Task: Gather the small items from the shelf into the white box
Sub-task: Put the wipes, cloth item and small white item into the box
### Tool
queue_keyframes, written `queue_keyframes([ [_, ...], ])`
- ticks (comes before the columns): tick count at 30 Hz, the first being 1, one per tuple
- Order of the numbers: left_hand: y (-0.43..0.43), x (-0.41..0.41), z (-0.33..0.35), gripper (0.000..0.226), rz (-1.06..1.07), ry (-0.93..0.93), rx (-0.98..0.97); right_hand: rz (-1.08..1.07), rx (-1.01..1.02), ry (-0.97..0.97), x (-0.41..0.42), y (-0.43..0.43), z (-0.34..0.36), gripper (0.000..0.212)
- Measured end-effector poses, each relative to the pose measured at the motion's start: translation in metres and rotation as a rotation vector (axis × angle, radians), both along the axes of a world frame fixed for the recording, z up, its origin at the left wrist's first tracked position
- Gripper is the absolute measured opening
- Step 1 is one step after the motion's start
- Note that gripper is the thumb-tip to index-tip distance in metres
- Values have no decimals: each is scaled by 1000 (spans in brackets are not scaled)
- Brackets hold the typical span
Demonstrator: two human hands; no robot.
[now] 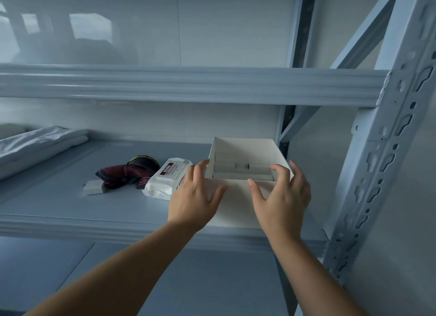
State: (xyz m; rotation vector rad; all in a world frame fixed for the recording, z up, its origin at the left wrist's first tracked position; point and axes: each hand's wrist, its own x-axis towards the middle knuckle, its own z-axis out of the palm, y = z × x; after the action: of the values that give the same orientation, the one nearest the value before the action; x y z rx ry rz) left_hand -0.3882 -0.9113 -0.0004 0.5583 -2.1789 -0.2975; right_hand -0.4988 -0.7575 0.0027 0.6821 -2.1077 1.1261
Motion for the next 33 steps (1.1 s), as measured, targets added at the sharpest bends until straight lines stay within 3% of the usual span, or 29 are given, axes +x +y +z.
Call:
queue_keyframes([
  [6,-24,28,17,48,117,23,-67,134,101,143,28,-31,25,36],
  [16,-125,91,17,38,306,-122,-55,378,108,199,97,-137,46,26],
  [21,-185,104,8,41,243,-179,53,420,144,-30,110,-201,37,26],
  [33,-239,39,9,41,-116,-301,186,181,129,-409,85,-255,2,35],
])
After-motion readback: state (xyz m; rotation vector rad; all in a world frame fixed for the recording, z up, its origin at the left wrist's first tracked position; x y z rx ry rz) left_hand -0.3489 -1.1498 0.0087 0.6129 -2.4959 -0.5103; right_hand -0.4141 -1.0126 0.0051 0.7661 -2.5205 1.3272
